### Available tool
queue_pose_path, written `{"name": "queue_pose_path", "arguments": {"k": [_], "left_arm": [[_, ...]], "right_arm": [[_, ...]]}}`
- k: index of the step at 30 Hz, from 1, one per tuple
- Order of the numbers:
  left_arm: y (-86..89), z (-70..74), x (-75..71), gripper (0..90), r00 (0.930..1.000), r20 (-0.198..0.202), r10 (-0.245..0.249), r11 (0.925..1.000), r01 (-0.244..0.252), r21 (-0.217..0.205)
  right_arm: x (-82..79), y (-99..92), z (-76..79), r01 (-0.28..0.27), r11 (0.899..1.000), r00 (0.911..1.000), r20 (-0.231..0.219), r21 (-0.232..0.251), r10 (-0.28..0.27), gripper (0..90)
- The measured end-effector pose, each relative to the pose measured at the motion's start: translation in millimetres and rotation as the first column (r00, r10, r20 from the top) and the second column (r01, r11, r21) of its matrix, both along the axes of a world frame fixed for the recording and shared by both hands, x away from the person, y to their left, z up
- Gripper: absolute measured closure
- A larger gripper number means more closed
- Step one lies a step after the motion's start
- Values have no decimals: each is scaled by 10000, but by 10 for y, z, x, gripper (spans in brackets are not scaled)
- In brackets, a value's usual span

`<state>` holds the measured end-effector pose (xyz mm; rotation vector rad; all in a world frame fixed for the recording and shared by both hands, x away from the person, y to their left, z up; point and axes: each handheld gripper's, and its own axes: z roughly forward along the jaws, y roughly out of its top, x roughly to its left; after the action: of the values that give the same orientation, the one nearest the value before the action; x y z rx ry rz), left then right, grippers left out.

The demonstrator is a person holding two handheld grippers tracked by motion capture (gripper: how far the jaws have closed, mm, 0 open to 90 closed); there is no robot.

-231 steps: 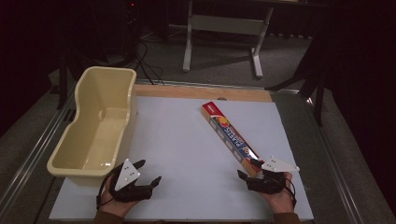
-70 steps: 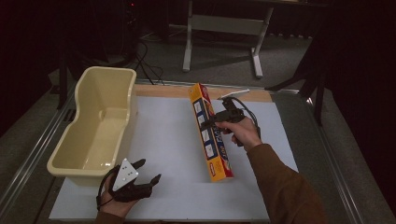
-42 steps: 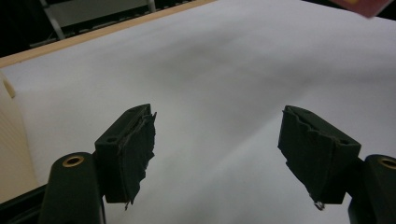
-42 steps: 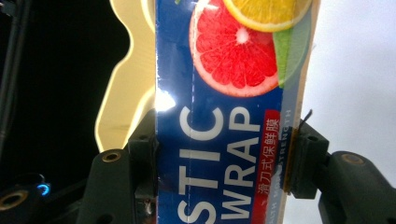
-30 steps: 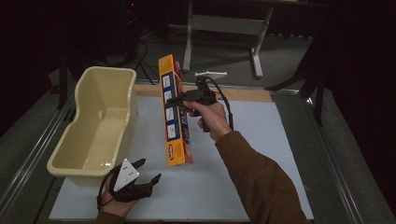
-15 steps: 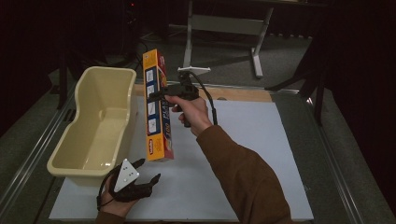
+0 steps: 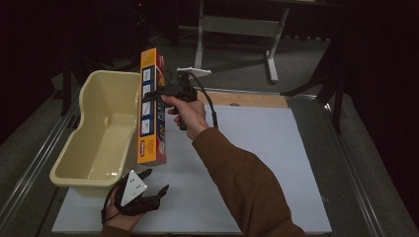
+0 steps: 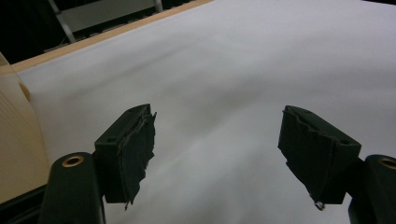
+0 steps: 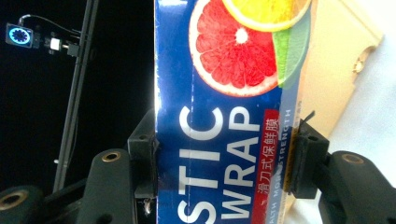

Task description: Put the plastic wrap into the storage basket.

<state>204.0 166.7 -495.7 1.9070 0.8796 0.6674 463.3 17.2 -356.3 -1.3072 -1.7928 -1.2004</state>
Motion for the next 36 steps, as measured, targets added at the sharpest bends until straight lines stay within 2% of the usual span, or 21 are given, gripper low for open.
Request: {"name": "queue_pose_path", "arguments": {"k": [6, 10, 18, 30, 36], "left_arm": [[-30, -15, 1, 265, 9999, 9, -132, 9999, 132, -2], [-45, -21, -1, 265, 9998, 0, -201, 9998, 201, 15], [-48, -9, -7, 265, 9998, 45, -209, 9997, 210, -150], [-86, -8, -15, 265, 9989, 81, -460, 9988, 461, -134], [-82, 6, -26, 265, 9987, 139, -490, 9985, 493, -221]], "right_arm": [[18, 66, -7, 80, 9999, 9997, -246, 113, -77, 417], [16, 89, 9, 131, 9997, 9996, -241, 190, -126, 417], [49, 199, 48, 158, 9999, 9998, -77, 37, -158, 416], [51, 411, 5, 245, 9997, 9995, -204, -95, -246, 416], [25, 505, 10, 64, 10000, 9996, -292, -51, -65, 415]]}}
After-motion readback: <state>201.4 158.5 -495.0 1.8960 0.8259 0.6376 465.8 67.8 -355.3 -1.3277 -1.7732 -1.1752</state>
